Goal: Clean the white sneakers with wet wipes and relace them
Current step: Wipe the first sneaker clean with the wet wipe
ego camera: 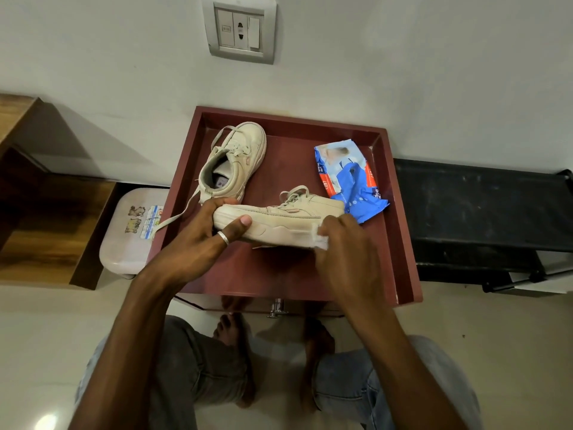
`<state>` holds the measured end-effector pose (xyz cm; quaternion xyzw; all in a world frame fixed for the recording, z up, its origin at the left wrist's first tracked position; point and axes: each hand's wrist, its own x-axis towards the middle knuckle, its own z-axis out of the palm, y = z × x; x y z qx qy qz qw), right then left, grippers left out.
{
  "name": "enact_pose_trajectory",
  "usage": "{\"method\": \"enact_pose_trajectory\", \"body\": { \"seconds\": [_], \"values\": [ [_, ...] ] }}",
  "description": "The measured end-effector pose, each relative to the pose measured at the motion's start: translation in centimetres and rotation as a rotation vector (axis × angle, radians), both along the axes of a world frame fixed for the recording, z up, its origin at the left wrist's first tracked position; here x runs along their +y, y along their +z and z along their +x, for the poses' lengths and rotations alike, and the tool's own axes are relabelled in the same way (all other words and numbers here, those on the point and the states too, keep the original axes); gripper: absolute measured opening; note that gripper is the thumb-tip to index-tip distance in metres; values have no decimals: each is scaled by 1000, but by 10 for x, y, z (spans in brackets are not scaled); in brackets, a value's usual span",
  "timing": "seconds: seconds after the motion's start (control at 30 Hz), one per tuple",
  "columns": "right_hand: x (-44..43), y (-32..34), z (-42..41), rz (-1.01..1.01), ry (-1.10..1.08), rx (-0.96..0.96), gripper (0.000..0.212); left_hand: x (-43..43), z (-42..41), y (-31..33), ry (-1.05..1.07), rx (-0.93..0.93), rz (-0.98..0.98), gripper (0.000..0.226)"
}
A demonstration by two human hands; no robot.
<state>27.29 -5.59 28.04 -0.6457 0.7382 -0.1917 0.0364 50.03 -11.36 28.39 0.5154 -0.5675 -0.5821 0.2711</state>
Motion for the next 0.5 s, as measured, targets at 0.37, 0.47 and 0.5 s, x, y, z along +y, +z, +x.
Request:
{"method": "enact_pose_trajectory", "body": {
  "seconds": [0.37,0.47,0.5],
  "values": [
    [-16,-5,-55,334,-205,-378,3,1,-14,-9,136,8,28,86],
    [-18,-3,-55,369,-228,-498,16,5,-31,-13,309,67,7,96],
    [-19,-4,-57,379,-240,-538,18,7,-37,-13,370,96,5,92]
  ]
}}
